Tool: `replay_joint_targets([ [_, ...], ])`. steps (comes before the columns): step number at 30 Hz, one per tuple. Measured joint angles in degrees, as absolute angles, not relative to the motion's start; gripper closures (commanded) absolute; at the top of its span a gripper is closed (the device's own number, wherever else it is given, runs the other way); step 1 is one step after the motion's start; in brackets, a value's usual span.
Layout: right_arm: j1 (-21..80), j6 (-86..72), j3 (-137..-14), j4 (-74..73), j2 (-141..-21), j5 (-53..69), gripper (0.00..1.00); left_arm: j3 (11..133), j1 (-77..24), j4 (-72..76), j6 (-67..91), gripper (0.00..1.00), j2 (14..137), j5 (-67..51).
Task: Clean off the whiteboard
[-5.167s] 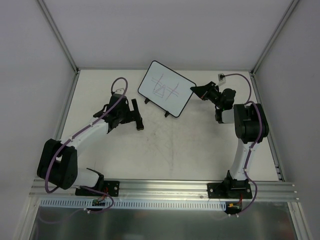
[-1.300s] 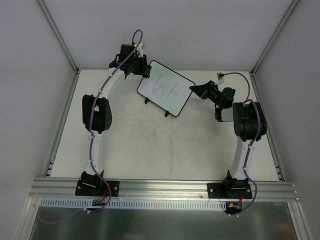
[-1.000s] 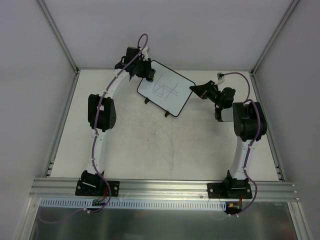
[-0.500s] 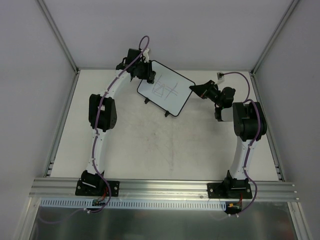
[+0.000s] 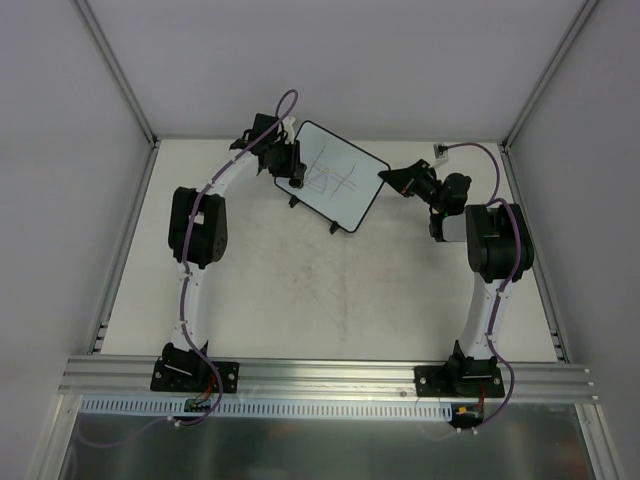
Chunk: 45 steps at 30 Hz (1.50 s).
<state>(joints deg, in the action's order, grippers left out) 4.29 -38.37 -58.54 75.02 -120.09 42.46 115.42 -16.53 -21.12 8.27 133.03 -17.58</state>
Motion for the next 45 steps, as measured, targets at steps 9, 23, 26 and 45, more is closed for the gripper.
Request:
replay_joint_targets([
  [9, 4.29, -38.28, -58.61, 75.02, -120.09, 42.5, 1.0, 108.38, -16.58, -22.41, 8.23, 1.0, 129.84, -17.74],
  [23, 4.36, -38.3, -58.61, 75.02, -120.09, 42.54, 1.0, 123.37, -17.39, -25.93, 9.26, 1.0, 135.96, -20.84],
  [26, 4.4, -38.3, -58.61, 75.05, -120.09, 42.52, 1.0, 126.26, -17.56, -25.93, 9.8, 1.0, 137.01, -21.12],
  [45, 4.91, -38.09, -58.63, 75.07, -120.09, 42.54, 1.0, 142.52, -17.72, -25.34, 10.72, 1.0, 144.44, -22.44],
])
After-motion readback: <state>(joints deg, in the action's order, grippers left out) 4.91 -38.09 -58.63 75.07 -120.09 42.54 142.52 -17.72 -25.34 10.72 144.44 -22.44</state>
